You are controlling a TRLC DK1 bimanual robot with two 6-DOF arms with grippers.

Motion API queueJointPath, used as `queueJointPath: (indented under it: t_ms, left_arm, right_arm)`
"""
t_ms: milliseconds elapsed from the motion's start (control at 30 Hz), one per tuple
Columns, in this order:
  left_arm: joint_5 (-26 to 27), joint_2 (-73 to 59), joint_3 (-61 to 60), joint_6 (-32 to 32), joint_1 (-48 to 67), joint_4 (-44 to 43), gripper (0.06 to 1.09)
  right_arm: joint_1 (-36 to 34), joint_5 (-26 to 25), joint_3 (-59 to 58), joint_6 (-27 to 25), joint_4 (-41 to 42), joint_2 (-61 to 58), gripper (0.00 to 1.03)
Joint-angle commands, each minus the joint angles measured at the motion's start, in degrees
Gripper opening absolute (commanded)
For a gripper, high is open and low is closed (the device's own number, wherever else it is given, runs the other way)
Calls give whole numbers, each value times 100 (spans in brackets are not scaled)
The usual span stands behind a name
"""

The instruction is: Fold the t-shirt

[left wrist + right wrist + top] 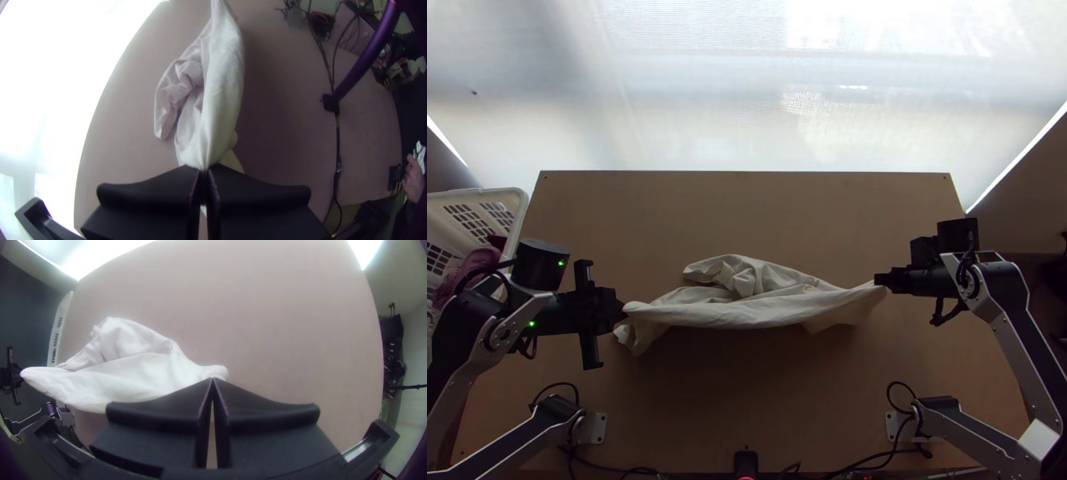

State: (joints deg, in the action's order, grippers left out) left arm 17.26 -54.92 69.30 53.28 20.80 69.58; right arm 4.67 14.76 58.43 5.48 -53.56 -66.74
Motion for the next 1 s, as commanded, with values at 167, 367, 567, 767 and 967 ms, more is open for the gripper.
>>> queueJointPath:
  t_ms: [167,367,567,767,967]
  left_arm:
    - [-56,816,-1894,798,522,-586,10]
    - [-126,965,-2676,913,1102,-867,10]
    - [-275,807,-3440,992,1207,-1694,11]
    - [-557,728,-3440,992,900,-1825,104]
    - [-680,948,-2790,1167,601,-1737,104]
  right_arm:
    - [579,0,-755,-266,381,-252,3]
    - [1054,-9,-922,-583,417,-867,3]
    - [1177,-44,-816,-521,970,-1368,3]
    - [1098,-211,-649,-495,1190,-1509,3]
    - [1089,-237,-632,-477,1322,-1553,3]
